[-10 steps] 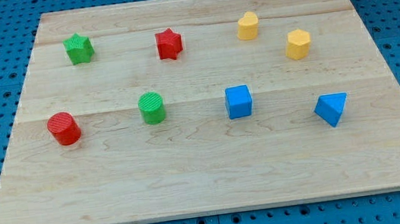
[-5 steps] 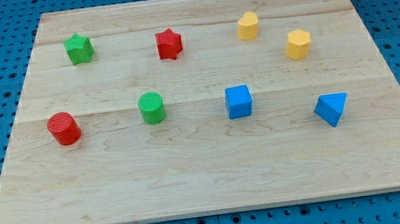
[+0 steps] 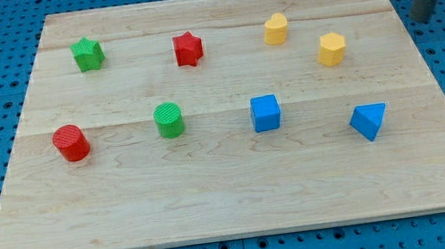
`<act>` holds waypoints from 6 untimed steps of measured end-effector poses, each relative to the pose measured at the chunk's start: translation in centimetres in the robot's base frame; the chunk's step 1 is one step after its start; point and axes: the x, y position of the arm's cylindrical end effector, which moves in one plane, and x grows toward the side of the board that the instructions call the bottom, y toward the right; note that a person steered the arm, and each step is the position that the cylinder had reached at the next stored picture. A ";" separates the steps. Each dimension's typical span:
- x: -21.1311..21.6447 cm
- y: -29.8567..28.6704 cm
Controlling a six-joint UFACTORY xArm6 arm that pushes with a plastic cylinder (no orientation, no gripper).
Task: Push the blue triangle towards the blue cube
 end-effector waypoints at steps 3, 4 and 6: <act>12.5 -0.4; 15.9 -0.6; 15.8 -14.6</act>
